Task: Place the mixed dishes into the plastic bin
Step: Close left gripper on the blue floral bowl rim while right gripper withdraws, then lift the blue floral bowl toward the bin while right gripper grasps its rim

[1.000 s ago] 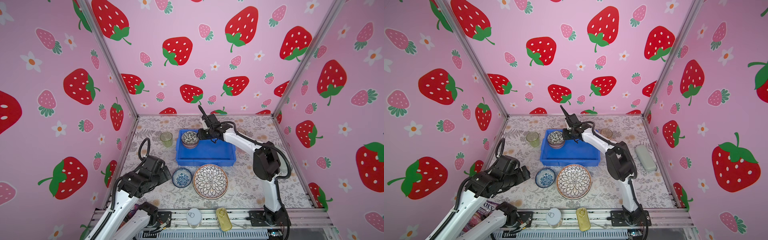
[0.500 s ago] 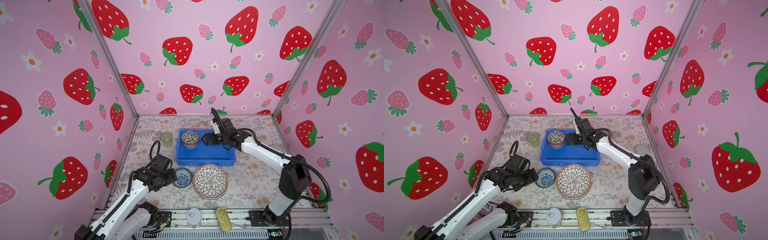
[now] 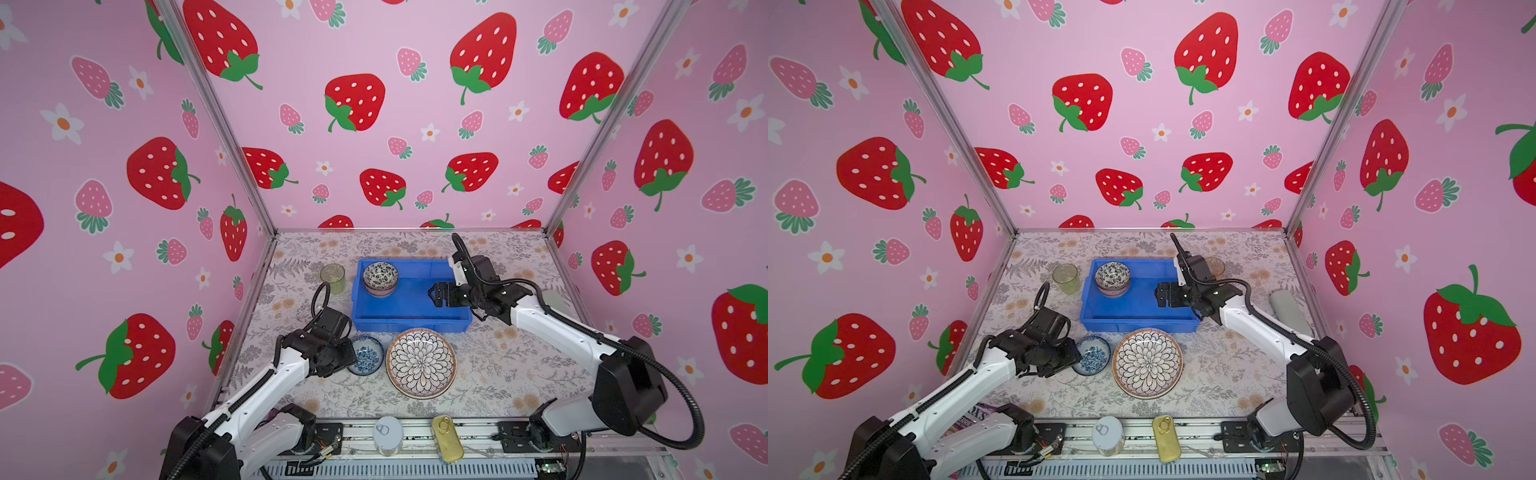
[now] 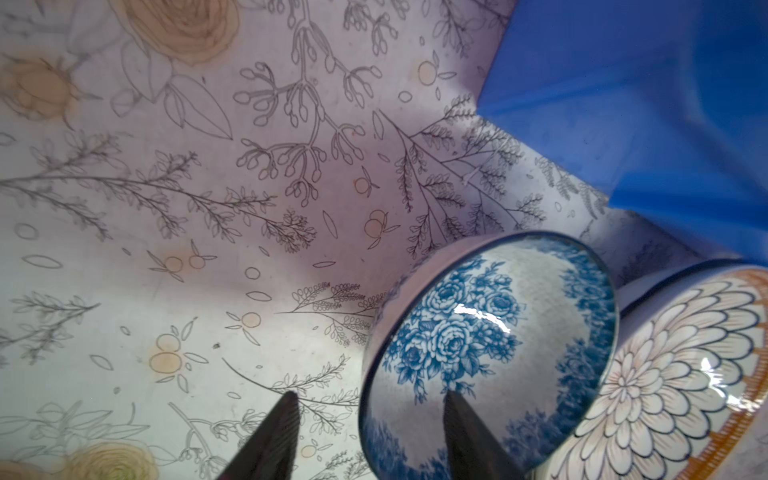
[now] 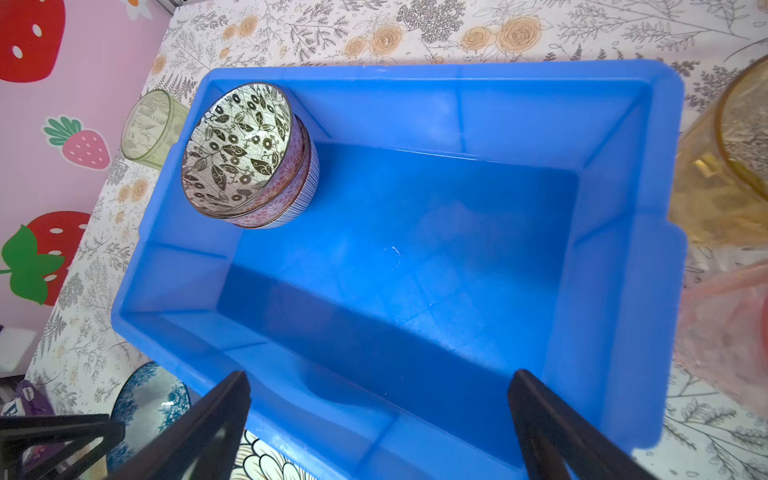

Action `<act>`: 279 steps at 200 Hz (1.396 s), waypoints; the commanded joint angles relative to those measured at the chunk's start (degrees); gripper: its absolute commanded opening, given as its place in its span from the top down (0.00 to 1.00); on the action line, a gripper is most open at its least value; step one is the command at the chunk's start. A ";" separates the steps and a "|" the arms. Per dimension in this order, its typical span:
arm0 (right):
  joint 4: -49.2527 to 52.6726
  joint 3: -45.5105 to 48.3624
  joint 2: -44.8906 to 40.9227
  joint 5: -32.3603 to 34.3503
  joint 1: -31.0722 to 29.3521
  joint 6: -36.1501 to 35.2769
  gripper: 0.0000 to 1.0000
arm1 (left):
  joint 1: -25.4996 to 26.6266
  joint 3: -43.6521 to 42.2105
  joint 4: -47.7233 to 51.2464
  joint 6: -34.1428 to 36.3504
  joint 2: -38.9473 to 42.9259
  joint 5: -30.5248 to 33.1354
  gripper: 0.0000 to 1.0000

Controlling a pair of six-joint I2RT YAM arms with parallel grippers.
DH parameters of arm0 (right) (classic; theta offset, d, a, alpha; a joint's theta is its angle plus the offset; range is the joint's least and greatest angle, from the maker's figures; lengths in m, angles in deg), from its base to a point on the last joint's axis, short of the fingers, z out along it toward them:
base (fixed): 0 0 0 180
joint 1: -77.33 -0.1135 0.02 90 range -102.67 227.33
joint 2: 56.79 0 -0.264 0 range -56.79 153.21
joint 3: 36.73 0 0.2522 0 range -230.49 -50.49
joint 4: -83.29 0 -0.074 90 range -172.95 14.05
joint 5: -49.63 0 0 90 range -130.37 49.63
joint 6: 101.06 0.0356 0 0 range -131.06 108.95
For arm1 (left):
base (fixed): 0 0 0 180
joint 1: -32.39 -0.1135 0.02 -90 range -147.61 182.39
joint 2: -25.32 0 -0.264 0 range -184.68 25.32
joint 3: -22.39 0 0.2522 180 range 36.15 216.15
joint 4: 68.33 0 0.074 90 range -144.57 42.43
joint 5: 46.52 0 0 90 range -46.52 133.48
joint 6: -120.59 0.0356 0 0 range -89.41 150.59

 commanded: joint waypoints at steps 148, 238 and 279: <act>-3.05 -1.15 2.60 -4.91 1.41 -2.17 0.03 | 0.26 -1.88 1.79 -0.46 1.22 1.49 1.00; 3.36 -10.46 6.63 -13.12 -3.06 -6.57 0.08 | 0.37 6.20 12.11 -3.92 11.52 1.10 1.00; 10.73 -18.51 10.18 -10.95 -8.31 -9.09 0.10 | 0.50 13.67 15.12 -2.88 11.55 3.94 1.00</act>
